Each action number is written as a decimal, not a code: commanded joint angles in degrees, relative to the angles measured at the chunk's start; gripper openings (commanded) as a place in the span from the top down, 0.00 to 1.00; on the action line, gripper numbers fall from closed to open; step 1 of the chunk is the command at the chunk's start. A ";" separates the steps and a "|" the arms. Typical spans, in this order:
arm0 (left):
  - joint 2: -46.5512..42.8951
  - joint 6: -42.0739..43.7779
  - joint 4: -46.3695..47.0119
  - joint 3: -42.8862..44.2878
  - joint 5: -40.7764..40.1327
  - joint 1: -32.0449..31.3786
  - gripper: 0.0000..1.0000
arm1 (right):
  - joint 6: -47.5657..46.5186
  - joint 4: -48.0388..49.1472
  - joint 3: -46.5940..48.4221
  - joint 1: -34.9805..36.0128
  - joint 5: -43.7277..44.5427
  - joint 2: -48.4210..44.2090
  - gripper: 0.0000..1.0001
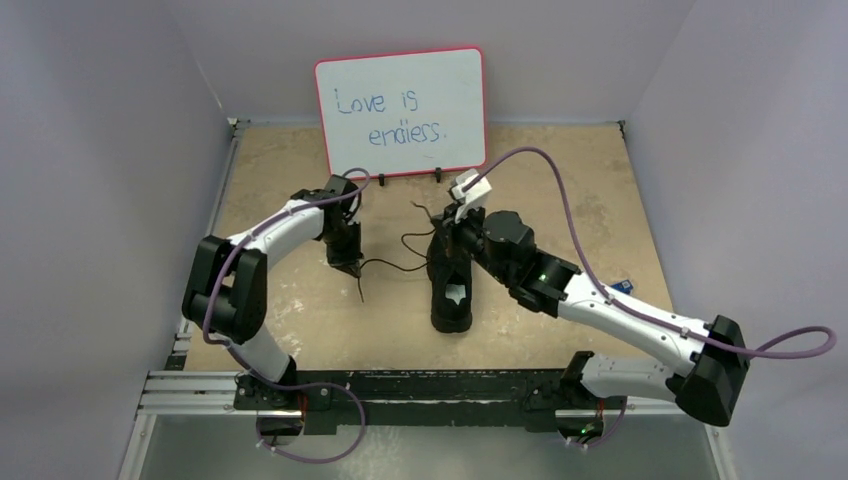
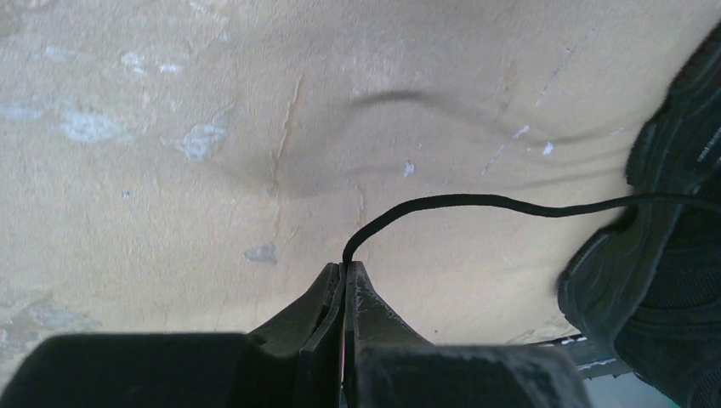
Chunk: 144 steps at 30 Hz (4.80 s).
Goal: Tie the shoes
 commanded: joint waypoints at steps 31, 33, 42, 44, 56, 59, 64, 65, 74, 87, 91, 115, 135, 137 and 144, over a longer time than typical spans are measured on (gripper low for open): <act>-1.58 5.82 28.46 3.50 12.06 -9.50 0.24 | 1.24 -25.93 0.82 -2.33 23.64 -21.02 1.00; -4.63 7.07 34.17 -1.61 12.09 -10.53 0.21 | 0.48 -26.45 1.21 -2.32 24.01 -21.33 1.00; -14.60 16.23 60.66 -19.71 17.82 -15.59 0.52 | 0.18 -26.03 2.68 -2.38 23.38 -19.65 1.00; -13.14 17.07 61.14 -18.63 19.57 -15.63 0.58 | -0.66 -25.83 3.19 -2.38 23.75 -18.98 1.00; -2.48 12.11 73.79 -16.45 35.62 -15.80 0.60 | -1.32 -25.59 5.44 -2.56 22.76 -18.32 1.00; -0.69 6.92 81.72 -18.38 35.84 -15.80 0.61 | -1.25 -25.84 5.98 -2.56 22.07 -18.39 1.00; 2.05 11.11 74.91 -14.75 34.97 -15.89 0.80 | -1.20 -25.67 6.02 -2.58 21.54 -18.75 1.00; 1.87 11.71 73.22 -14.03 34.71 -15.89 0.85 | -1.09 -25.61 6.00 -2.56 21.38 -18.75 1.00; -4.41 13.32 57.91 -9.42 32.50 -15.89 1.00 | -0.84 -22.96 5.10 -2.56 17.97 -18.30 1.00; -4.03 -7.43 80.31 -13.30 36.75 -18.00 1.00 | 12.89 -13.02 2.91 -14.37 7.33 -13.32 1.00; -1.40 -8.51 81.92 -13.17 37.19 -17.99 1.00 | 14.65 -14.63 4.98 -18.90 3.90 -10.67 1.00; -13.11 -2.26 69.84 -20.41 25.95 -6.11 0.54 | 14.08 -16.36 5.41 -21.01 1.57 -10.41 1.00; -3.55 1.27 84.59 -19.32 33.26 -16.46 0.38 | 14.42 -16.08 7.83 -22.32 -0.86 -6.39 1.00; -2.31 0.67 84.92 -18.31 34.55 -16.43 0.38 | 14.44 -16.09 7.95 -22.42 -0.90 -6.16 1.00; -1.51 6.45 78.35 -15.98 32.87 -16.55 0.42 | 14.75 -15.92 8.00 -23.01 -0.98 -5.92 1.00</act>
